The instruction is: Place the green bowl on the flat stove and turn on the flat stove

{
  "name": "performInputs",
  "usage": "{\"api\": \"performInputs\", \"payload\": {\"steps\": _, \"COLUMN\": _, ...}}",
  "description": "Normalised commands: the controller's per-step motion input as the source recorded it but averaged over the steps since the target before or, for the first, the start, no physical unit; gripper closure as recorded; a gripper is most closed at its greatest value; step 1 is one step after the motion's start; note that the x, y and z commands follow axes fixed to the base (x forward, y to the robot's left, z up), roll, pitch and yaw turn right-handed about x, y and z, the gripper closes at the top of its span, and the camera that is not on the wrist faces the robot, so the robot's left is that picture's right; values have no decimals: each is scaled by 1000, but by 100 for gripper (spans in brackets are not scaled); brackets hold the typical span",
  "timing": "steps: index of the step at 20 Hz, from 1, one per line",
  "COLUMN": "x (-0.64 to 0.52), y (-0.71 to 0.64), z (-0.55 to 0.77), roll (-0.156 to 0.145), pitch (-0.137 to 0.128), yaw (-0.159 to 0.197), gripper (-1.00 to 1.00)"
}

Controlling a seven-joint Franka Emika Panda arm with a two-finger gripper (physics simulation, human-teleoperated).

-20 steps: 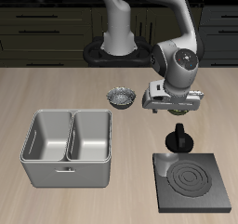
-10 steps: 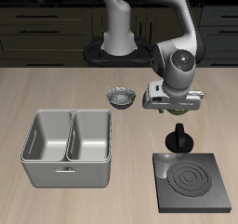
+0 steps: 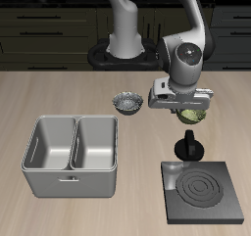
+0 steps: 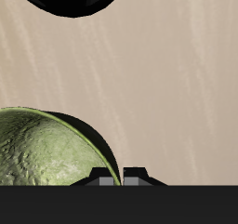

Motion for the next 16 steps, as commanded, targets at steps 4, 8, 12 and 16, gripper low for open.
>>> {"api": "performInputs", "payload": {"steps": 4, "x": -60, "y": -28, "z": 343, "roll": 10, "pitch": -40, "yaw": 2, "gripper": 100}}
{"api": "performInputs", "payload": {"steps": 8, "x": -81, "y": -62, "z": 532, "roll": -4, "pitch": -75, "yaw": -4, "gripper": 100}}
{"api": "performInputs", "payload": {"steps": 12, "x": -110, "y": -111, "z": 793, "roll": -3, "pitch": -112, "yaw": 20, "gripper": 100}}
{"api": "performInputs", "payload": {"steps": 16, "x": -136, "y": -11, "z": 431, "roll": 22, "pitch": -62, "yaw": 9, "gripper": 100}}
